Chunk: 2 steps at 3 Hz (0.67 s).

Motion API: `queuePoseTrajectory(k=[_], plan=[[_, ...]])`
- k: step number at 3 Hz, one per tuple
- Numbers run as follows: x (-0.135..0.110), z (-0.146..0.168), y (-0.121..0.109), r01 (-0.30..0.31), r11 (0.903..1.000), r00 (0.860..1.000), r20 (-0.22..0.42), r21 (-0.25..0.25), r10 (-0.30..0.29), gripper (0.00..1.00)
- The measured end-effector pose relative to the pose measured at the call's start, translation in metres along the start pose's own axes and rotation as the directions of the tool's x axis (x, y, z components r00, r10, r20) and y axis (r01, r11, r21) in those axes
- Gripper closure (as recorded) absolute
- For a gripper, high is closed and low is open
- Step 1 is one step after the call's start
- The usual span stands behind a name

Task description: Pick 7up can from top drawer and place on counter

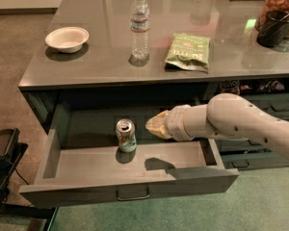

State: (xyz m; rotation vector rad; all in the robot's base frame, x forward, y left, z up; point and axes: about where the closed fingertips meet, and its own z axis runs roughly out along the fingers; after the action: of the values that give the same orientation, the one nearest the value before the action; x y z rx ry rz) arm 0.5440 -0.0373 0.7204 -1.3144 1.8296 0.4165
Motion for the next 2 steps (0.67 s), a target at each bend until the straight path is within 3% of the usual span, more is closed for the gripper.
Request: queuePoseTrajectory(k=[1,2], plan=[[-0.0026,0.0088,-0.0015,0.003,1.0,1.0,0.021,0.001,-0.003,0.37],[-0.0042,0.0141,-0.0007,0.006,1.0,1.0,0.029,-0.008,-0.005,0.35]])
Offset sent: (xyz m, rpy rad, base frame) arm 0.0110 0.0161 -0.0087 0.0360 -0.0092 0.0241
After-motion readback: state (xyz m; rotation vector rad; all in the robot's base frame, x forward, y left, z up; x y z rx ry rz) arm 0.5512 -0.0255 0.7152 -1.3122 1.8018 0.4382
